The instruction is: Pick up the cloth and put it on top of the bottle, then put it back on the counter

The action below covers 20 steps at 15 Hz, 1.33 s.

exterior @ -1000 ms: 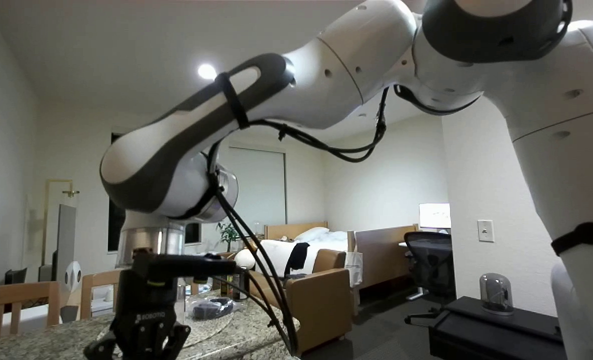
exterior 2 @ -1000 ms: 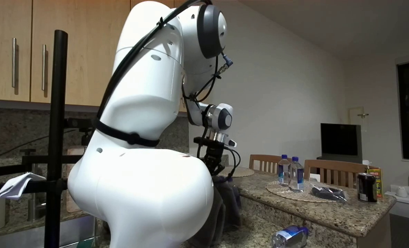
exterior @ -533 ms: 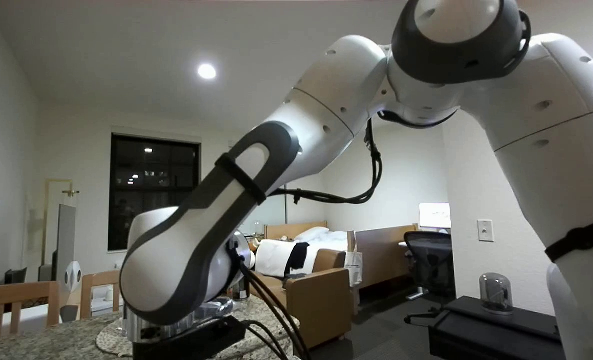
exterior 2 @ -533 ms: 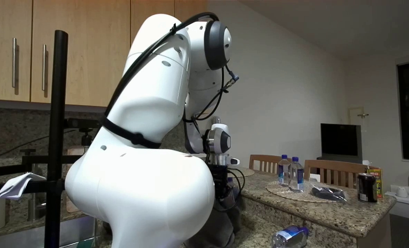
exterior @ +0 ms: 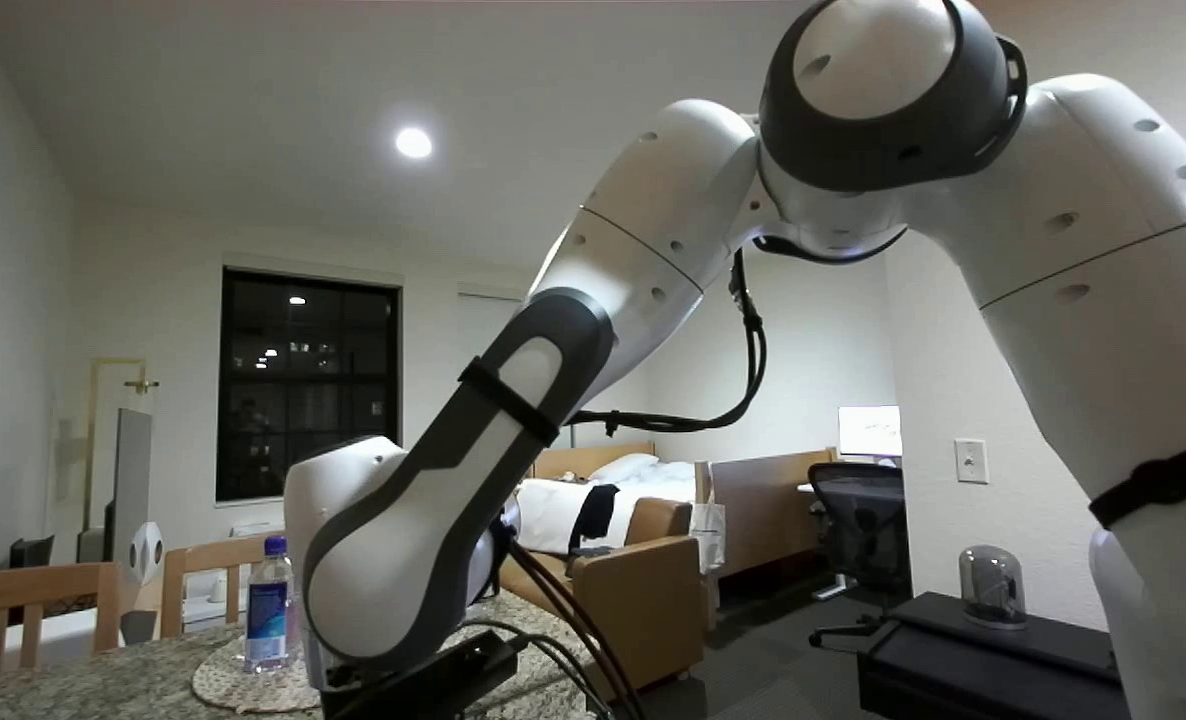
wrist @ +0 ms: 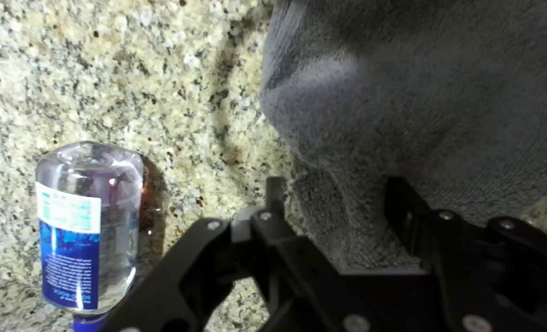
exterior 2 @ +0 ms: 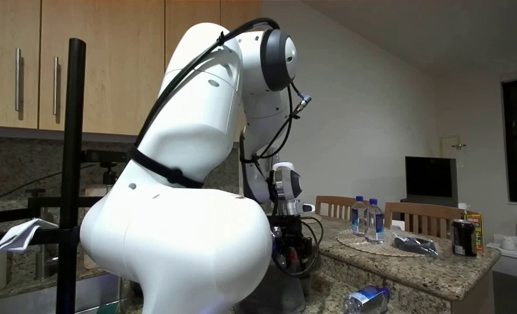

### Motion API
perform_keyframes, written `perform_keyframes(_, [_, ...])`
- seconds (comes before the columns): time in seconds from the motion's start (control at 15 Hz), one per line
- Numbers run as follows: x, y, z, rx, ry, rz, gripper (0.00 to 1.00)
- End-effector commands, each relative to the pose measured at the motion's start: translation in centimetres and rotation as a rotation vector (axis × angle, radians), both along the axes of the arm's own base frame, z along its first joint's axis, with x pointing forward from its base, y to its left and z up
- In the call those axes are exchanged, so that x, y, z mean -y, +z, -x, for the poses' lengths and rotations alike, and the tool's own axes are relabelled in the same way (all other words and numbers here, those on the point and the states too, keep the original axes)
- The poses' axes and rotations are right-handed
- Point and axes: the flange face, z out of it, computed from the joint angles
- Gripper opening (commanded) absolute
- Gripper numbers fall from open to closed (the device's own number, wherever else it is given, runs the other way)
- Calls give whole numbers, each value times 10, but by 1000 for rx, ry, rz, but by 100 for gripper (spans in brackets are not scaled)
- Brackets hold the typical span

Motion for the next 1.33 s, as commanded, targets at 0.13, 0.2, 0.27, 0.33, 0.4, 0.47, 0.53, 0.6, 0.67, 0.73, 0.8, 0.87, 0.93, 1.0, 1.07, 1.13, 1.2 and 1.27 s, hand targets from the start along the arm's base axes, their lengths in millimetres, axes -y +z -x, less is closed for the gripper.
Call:
perform_keyframes(0.13, [3, 25, 11, 6, -12, 21, 99])
perform_keyframes(0.2, [1, 33, 14, 14, -7, 19, 100])
perform_keyframes(0.27, [-1, 40, 16, 26, -4, 17, 100])
perform_keyframes(0.33, [-4, 49, 18, 27, 2, 9, 100])
perform_keyframes(0.4, [-7, 58, 21, 26, 8, 4, 100])
perform_keyframes(0.47, [-10, 66, 24, 12, 14, -3, 100])
perform_keyframes(0.53, [-13, 74, 27, -5, 10, -11, 100])
perform_keyframes(0.6, [-15, 81, 30, -24, 3, -16, 100])
perform_keyframes(0.67, [-17, 88, 35, -60, -5, -19, 100])
perform_keyframes(0.73, [-19, 93, 41, -100, -11, -23, 100])
perform_keyframes(0.8, [-20, 97, 47, -133, -15, -22, 100])
perform_keyframes(0.87, [-21, 100, 53, -168, -14, -25, 100])
perform_keyframes(0.93, [-22, 103, 58, -200, -8, -33, 100])
perform_keyframes(1.0, [-22, 105, 61, -222, -7, -37, 100])
perform_keyframes(1.07, [-22, 106, 64, -240, -3, -43, 100])
perform_keyframes(1.13, [-21, 107, 66, -265, 4, -46, 100])
perform_keyframes(1.2, [-20, 106, 69, -287, 10, -51, 100])
perform_keyframes(1.27, [-17, 103, 70, -318, 17, -51, 100])
